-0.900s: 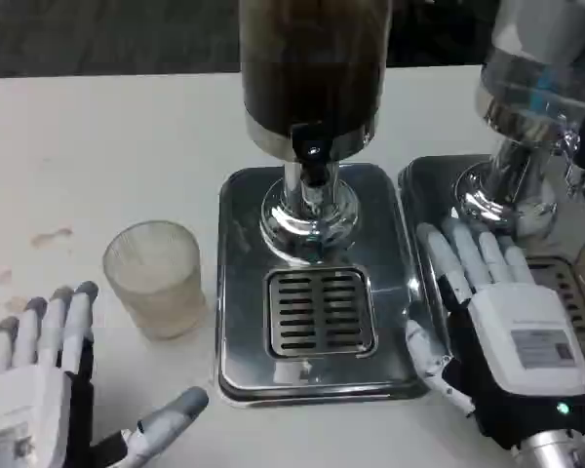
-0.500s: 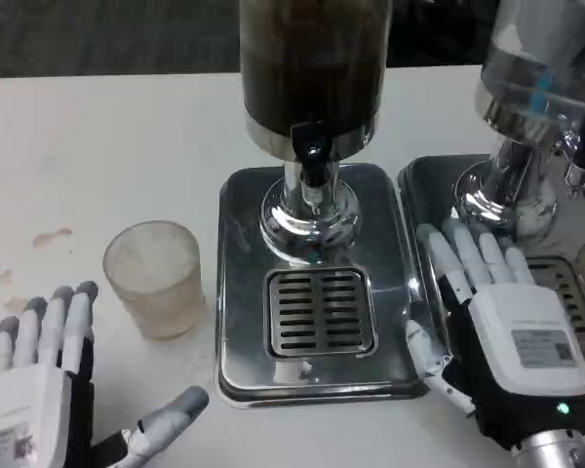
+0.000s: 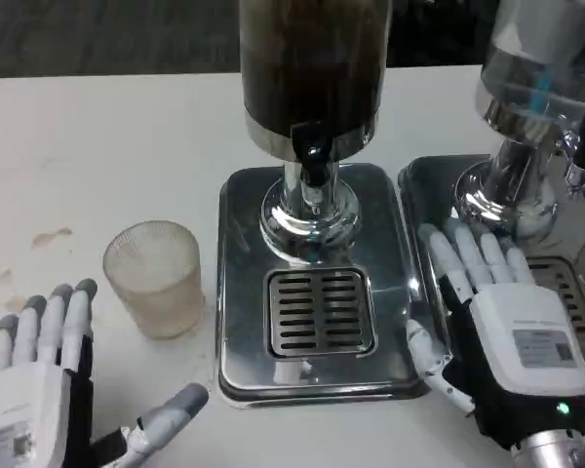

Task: Grasp the cup under the faucet to collect the drink, then remove the cup.

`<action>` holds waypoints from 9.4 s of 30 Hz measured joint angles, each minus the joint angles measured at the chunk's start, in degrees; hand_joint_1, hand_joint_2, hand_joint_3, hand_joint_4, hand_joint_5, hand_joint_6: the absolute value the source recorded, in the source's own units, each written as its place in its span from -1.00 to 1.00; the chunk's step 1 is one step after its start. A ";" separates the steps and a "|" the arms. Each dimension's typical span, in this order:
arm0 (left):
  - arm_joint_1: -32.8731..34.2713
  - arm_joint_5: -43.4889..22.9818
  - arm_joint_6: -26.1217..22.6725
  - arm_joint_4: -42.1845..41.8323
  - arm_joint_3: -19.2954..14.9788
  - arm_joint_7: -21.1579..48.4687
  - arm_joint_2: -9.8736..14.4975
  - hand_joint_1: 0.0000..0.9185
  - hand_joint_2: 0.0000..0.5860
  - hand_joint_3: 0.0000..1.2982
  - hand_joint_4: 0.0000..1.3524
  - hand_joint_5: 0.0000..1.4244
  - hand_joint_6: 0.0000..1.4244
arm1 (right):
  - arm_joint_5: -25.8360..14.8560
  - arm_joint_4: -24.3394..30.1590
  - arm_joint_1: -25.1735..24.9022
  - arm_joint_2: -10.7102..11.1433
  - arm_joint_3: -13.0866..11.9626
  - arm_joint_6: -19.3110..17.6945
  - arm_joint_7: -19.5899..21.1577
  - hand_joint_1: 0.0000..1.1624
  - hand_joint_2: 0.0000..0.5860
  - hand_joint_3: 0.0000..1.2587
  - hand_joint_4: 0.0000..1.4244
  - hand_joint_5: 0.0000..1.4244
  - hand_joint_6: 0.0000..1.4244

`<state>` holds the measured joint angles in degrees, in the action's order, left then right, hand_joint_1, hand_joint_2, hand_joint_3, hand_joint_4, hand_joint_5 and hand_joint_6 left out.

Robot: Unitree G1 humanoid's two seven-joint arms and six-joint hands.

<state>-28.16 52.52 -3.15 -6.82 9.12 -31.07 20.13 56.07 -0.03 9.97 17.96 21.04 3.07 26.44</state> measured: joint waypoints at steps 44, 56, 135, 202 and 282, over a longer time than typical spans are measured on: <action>37.35 -22.93 42.47 60.21 -2.61 -0.33 3.09 -1.00 -1.00 -1.00 -1.00 -1.00 -1.00 | 3.28 6.54 5.17 -2.94 2.71 5.86 -1.88 -0.95 0.88 -0.91 -1.00 -1.00 -1.00; 43.95 -25.76 43.56 68.64 -1.08 4.71 2.34 -0.85 -1.00 -1.00 -1.00 -1.00 -1.00 | 4.37 7.40 6.80 -3.99 3.51 6.76 -1.91 -0.94 0.84 -0.91 -1.00 -1.00 -1.00; 45.81 -24.97 48.47 70.12 1.49 -5.23 1.32 0.28 -0.89 0.41 0.57 0.63 0.71 | 3.20 8.40 6.75 -4.42 3.67 6.35 -2.58 -0.86 0.82 -0.91 -1.00 -1.00 -0.97; 56.68 -10.02 40.61 75.14 19.13 -18.26 -7.39 -0.82 -0.93 -0.76 -0.57 -0.27 -0.39 | 2.59 9.39 9.24 -8.30 -0.06 11.26 0.18 -0.87 0.78 -0.93 -1.00 -1.00 -0.98; 51.78 -78.36 11.01 19.80 -10.38 90.25 0.78 -1.00 -0.93 -1.00 -1.00 -1.00 -1.00 | 0.04 5.49 6.37 -7.20 0.19 9.09 -0.45 -0.87 0.78 -0.93 -1.00 -1.00 -0.98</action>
<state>23.63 -25.84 7.86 12.98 -1.26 59.17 20.91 56.11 5.46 16.34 10.76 21.23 12.15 25.99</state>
